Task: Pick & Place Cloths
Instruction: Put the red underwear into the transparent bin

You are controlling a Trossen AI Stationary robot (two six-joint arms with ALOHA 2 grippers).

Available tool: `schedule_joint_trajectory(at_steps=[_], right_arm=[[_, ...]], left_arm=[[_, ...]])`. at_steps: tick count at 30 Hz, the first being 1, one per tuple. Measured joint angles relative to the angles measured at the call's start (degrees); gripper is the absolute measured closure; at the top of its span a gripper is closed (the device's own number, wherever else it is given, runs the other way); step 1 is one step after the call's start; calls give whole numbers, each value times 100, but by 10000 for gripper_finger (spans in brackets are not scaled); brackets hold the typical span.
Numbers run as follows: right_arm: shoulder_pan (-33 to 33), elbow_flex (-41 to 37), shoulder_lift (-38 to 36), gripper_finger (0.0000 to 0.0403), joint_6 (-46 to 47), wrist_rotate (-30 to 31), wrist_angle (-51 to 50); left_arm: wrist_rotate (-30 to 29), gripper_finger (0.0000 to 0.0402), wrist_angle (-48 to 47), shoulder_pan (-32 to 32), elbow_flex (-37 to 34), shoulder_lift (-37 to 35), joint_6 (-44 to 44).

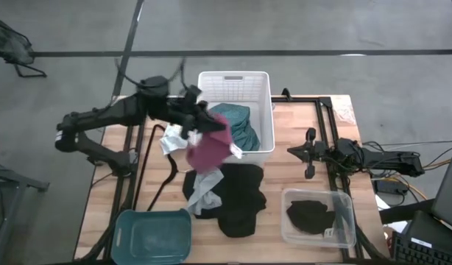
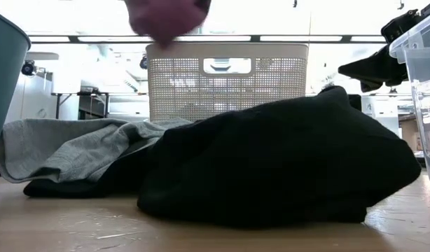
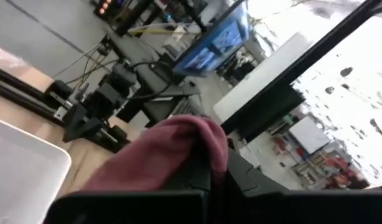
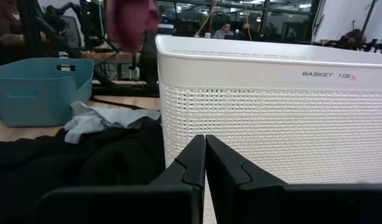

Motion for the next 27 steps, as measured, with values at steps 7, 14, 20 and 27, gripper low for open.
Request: schedule_joint_trajectory(at_steps=[7,14,20,27], right_arm=[[0,0,0,394,0,-3,0],[0,0,0,394,15,-7,-2],[0,0,0,394,72,-17,3],[7,0,-2,394,4589,48,1734]], left_arm=[[-259,396,-32,-553,1009,640,412],[-423,394,-304,-776,1266,1125,528],[-426,395,-306,-809,1275,1343,374],[-679,395,-244,-808,1274,1455,140]])
